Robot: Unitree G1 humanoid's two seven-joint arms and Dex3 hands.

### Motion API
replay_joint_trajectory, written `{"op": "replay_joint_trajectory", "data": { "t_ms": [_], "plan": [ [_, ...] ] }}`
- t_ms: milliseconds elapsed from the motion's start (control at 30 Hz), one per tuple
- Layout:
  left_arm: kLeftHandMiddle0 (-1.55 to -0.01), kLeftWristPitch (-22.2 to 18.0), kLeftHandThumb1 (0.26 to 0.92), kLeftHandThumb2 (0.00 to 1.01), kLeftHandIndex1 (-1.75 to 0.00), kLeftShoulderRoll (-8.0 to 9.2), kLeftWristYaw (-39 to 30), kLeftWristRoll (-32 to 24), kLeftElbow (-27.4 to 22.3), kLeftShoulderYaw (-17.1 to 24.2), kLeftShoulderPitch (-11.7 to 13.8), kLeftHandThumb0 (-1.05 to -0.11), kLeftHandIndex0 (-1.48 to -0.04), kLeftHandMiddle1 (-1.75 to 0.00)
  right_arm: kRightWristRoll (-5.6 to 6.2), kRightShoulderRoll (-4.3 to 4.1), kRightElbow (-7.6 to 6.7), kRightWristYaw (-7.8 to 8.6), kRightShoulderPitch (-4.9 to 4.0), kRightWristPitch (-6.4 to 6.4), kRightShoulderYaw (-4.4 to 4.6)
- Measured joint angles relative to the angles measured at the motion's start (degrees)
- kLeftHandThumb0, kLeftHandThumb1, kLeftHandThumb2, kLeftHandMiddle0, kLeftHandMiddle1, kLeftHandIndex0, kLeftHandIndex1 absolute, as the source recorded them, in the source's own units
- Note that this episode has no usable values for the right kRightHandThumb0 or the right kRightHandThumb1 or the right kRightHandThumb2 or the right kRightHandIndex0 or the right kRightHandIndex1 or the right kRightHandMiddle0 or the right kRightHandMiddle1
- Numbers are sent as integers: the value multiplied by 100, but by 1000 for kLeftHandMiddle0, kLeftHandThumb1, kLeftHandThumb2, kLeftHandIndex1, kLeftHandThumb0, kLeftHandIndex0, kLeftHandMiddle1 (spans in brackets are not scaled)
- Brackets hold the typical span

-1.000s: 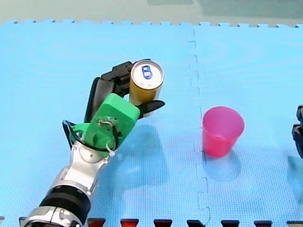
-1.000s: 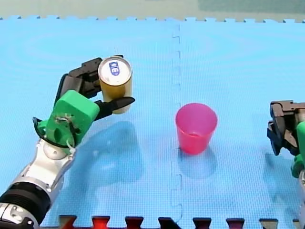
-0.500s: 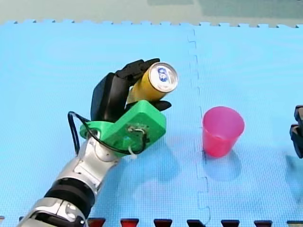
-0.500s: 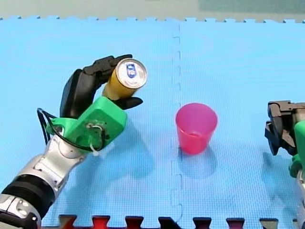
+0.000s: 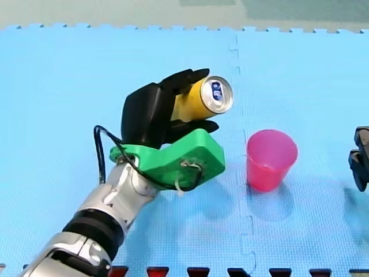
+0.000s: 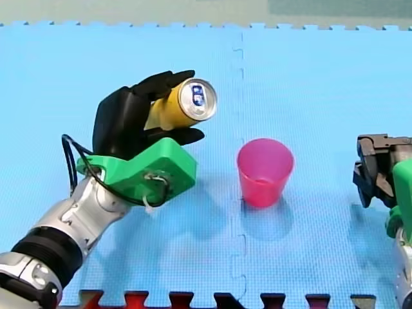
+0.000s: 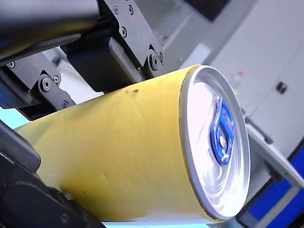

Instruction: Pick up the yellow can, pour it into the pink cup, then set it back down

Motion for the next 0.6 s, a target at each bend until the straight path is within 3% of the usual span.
{"op": "replay_joint_trajectory", "data": {
  "t_ms": [433,600],
  "plan": [
    [-1357,137,799,2,-5,33,540,536,139,-591,-388,-460,-1234,-11,-69,94,2,-149,-48,85,52],
    [-1449,259,811,5,-7,58,745,751,159,-791,-503,-454,-1251,-60,-129,101,-1,-217,-54,103,76]
  ]
}}
